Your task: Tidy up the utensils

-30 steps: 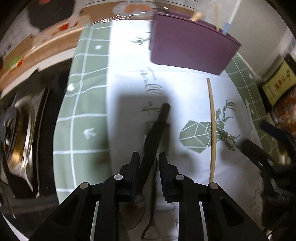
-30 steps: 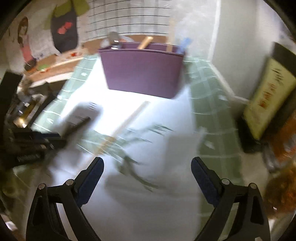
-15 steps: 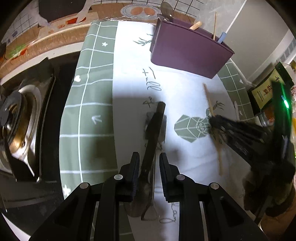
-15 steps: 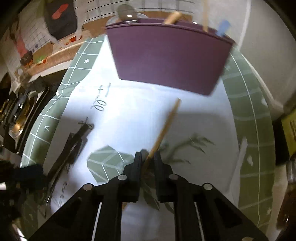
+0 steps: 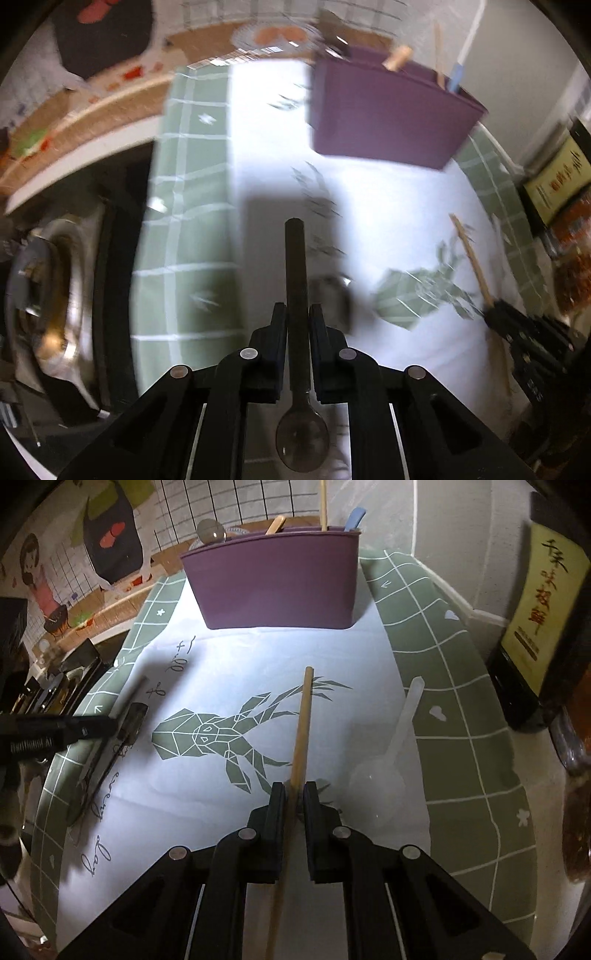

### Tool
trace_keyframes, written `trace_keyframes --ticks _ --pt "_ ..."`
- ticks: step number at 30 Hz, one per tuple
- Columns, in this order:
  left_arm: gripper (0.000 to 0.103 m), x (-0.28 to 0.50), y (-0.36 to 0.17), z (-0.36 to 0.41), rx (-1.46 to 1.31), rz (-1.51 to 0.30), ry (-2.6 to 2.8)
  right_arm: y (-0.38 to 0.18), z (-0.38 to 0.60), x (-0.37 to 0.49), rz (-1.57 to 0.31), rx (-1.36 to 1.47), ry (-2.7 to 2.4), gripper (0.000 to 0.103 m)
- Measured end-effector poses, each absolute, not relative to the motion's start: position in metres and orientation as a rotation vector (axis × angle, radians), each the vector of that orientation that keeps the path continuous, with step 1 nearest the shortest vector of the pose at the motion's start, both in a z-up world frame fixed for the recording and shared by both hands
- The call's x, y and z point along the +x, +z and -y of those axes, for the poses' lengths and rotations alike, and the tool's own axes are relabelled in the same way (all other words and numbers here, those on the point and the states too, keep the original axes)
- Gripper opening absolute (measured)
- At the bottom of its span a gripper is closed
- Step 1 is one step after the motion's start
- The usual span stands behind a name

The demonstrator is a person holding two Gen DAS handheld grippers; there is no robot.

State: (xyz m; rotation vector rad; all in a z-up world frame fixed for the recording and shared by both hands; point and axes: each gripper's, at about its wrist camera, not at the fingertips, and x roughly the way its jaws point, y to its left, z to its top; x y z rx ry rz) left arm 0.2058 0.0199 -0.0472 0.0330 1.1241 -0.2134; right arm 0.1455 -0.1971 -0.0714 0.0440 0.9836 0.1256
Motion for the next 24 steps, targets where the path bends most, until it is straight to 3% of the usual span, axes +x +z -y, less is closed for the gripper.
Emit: trace_keyframes --ticks 4,7,12,24 --pt "0.013 0.213 -0.038 -0.032 0.025 -1.106 -0.171 -0.073 0.194 0.139 -0.944 0.041 0.144 0.018" --pt "0.015 0.212 -0.037 -0.027 -0.019 -1.12 -0.22 -0.071 0.187 0.136 -0.941 0.017 0.176 0.033" --pt "0.035 0.21 -0.049 0.002 -0.004 -1.168 -0.287 -0.07 0.177 0.137 -0.948 -0.033 0.193 0.05" --pt "0.041 0.217 -0.069 0.033 0.107 -1.162 -0.249 -0.067 0.179 0.138 -0.972 -0.045 0.175 0.058"
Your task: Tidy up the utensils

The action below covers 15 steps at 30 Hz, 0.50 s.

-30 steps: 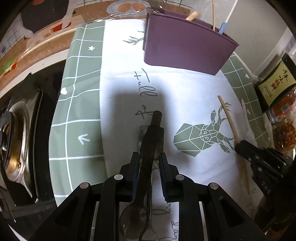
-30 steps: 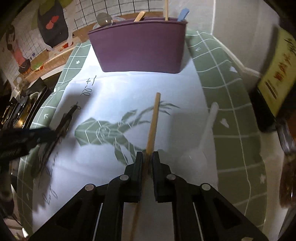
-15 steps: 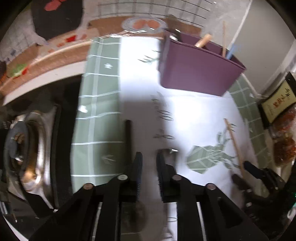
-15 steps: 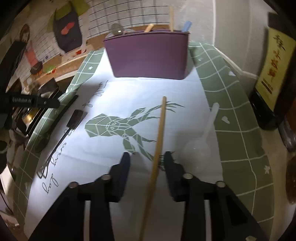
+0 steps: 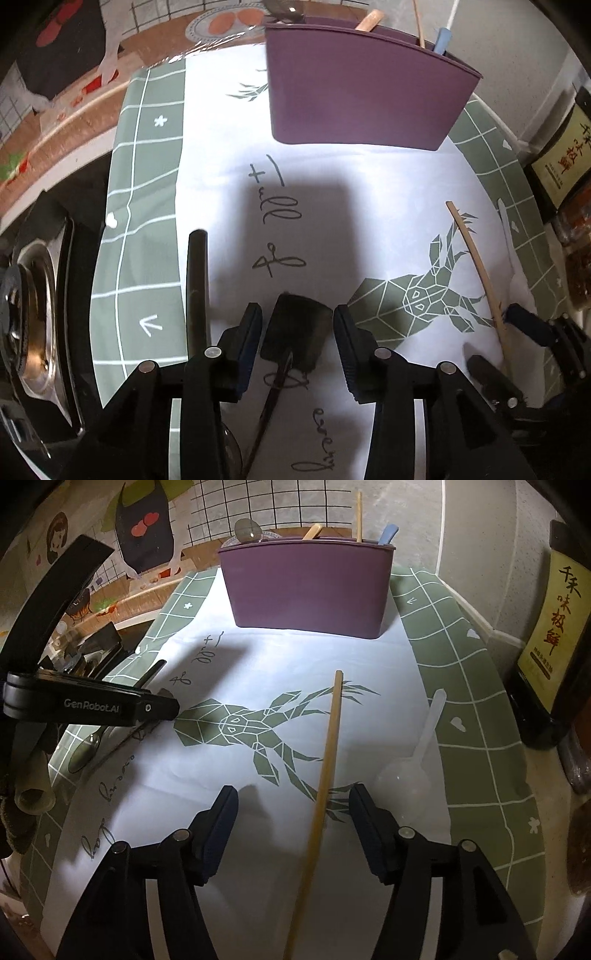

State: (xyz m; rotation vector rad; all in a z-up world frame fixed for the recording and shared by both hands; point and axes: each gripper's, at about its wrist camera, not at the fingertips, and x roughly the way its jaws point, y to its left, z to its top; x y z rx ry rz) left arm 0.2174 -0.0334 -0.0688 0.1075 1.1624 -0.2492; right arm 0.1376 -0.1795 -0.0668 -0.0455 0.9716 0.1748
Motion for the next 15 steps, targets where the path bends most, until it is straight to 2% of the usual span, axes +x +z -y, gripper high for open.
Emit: trace_keyframes --ticks 2,4,5,6,8,13,15 --pt "0.036 0.216 -0.069 0.031 0.112 -1.149 -0.248 -0.063 0.182 0.139 -0.991 -0.057 0.155 0.058" --pt "0.036 0.213 -0.069 0.025 0.09 -1.142 -0.254 -0.057 0.188 0.141 -1.002 -0.076 0.13 0.059" --pt "0.036 0.213 -0.068 0.023 0.076 -1.144 -0.262 -0.052 0.191 0.142 -0.996 -0.086 0.118 0.064" --pt "0.036 0.212 -0.068 0.019 0.051 -1.146 -0.28 -0.046 0.195 0.142 -0.986 -0.089 0.106 0.076" --pt "0.037 0.209 -0.065 0.011 0.026 -1.143 -0.303 -0.034 0.204 0.144 -0.956 -0.08 0.077 0.092" --pt "0.042 0.212 -0.068 0.005 0.037 -1.163 -0.309 -0.016 0.222 0.15 -0.934 -0.031 0.026 0.093" --pt "0.046 0.212 -0.069 0.008 0.058 -1.161 -0.316 -0.013 0.228 0.152 -0.925 -0.018 0.014 0.097"
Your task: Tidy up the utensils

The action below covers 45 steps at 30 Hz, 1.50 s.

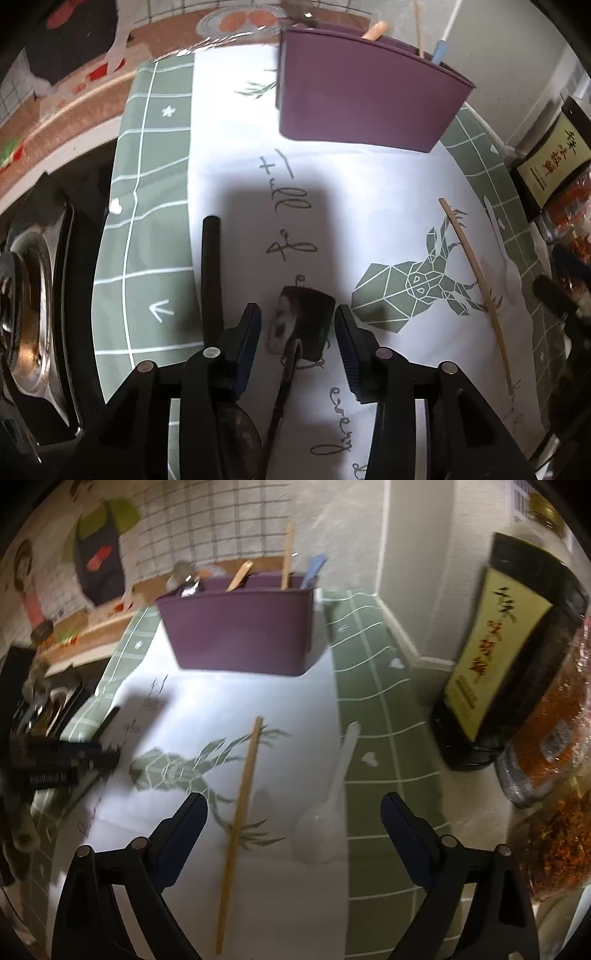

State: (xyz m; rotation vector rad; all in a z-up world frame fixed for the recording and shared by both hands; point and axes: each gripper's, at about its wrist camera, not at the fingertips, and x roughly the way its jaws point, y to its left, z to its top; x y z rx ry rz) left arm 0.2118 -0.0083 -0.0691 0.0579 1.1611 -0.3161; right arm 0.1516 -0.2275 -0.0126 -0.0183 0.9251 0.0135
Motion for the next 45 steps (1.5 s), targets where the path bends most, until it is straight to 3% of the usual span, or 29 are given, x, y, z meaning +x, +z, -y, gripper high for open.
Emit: trace_keyframes --ticks 4,7,9,10,12,14,20,22,24,40,43,45 --pt "0.046 0.209 -0.07 0.022 0.145 -1.142 -0.311 -0.009 0.239 0.155 -0.922 -0.005 -0.023 0.099" --pt "0.035 0.205 -0.07 0.03 0.18 -1.125 -0.339 -0.011 0.241 0.159 -0.961 0.039 0.027 0.1" --pt "0.034 0.201 -0.068 0.031 0.184 -1.113 -0.34 -0.014 0.235 0.162 -0.976 0.051 0.077 0.096" --pt "0.034 0.198 -0.064 0.03 0.173 -1.098 -0.344 -0.017 0.23 0.166 -0.985 0.043 0.088 0.091" --pt "0.034 0.193 -0.055 0.026 0.142 -1.076 -0.353 -0.029 0.218 0.175 -1.028 0.021 0.115 0.056" --pt "0.034 0.189 -0.043 0.021 0.108 -1.051 -0.361 -0.043 0.206 0.186 -1.089 0.006 0.142 0.038" --pt "0.034 0.185 -0.015 0.006 0.029 -0.981 -0.382 -0.063 0.186 0.201 -1.131 -0.02 0.117 0.037" --pt "0.034 0.188 -0.012 0.009 0.012 -0.974 -0.389 -0.063 0.184 0.198 -1.128 -0.028 0.096 0.032" --pt "0.034 0.189 -0.009 0.012 0.007 -0.97 -0.402 -0.062 0.185 0.198 -1.143 -0.037 0.084 0.007" --pt "0.032 0.182 0.047 0.017 -0.034 -0.831 -0.484 0.043 0.223 0.169 -0.921 0.108 0.111 0.006" --pt "0.018 0.184 0.056 0.017 -0.046 -0.817 -0.49 0.051 0.224 0.168 -0.904 0.126 0.124 0.006" --pt "0.018 0.186 0.064 0.017 -0.052 -0.798 -0.494 0.055 0.222 0.17 -0.892 0.125 0.117 0.006"
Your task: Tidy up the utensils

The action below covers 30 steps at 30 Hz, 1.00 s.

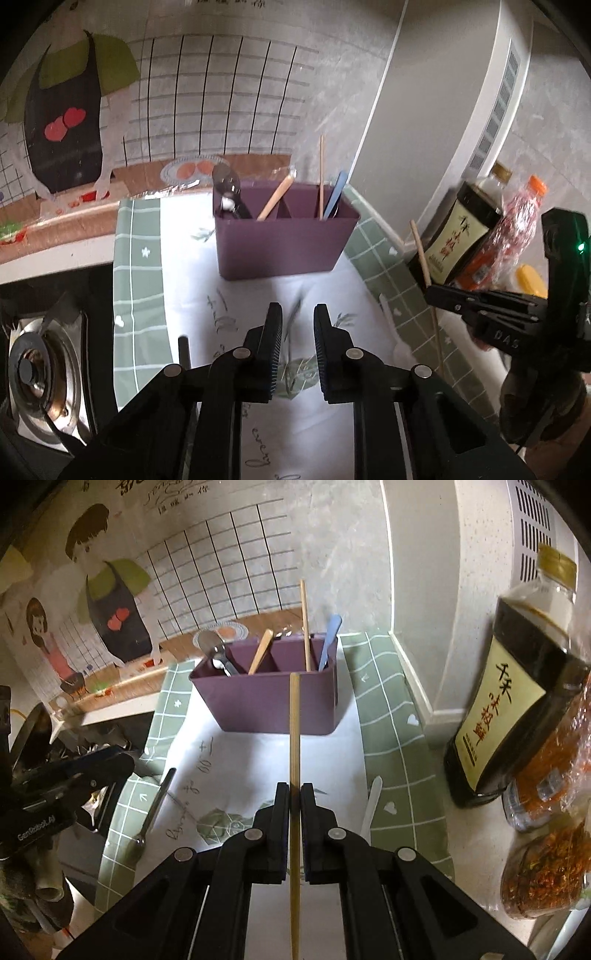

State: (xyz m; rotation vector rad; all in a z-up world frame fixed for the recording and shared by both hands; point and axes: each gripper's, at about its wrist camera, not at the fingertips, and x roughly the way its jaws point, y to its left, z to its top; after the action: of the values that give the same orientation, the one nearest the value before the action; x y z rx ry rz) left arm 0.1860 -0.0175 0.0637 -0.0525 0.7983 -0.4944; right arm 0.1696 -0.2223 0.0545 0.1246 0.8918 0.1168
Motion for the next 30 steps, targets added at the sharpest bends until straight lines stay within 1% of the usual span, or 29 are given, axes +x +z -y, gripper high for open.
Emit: trace_keyframes --ticks 5,9,11,12,14,15,17,24,30 --pt "0.018 0.196 0.076 0.014 -0.054 -0.77 -0.46 0.062 0.221 0.176 -0.866 0.098 0.101 0.006" --pt "0.018 0.209 0.062 0.008 -0.051 -0.828 -0.4 0.055 0.222 0.178 -0.882 0.096 0.089 0.006" --pt "0.02 0.219 0.045 0.007 -0.063 -0.89 -0.382 0.048 0.225 0.18 -0.902 0.103 0.074 0.006" --pt "0.022 0.222 0.039 0.007 -0.07 -0.91 -0.369 0.045 0.227 0.181 -0.909 0.11 0.072 0.006" --pt "0.032 0.235 0.02 0.008 -0.09 -0.966 -0.333 0.039 0.231 0.181 -0.921 0.125 0.066 0.006" --pt "0.035 0.24 0.013 0.008 -0.107 -0.984 -0.321 0.038 0.231 0.181 -0.923 0.125 0.063 0.006" --pt "0.046 0.256 -0.005 0.01 -0.155 -1.024 -0.274 0.035 0.232 0.181 -0.924 0.122 0.058 0.006" --pt "0.047 0.31 -0.052 0.039 -0.139 -1.096 -0.127 0.023 0.228 0.183 -0.936 0.111 0.069 0.006" --pt "0.047 0.331 -0.072 0.06 -0.087 -1.101 -0.059 0.016 0.232 0.185 -0.939 0.117 0.071 0.006"
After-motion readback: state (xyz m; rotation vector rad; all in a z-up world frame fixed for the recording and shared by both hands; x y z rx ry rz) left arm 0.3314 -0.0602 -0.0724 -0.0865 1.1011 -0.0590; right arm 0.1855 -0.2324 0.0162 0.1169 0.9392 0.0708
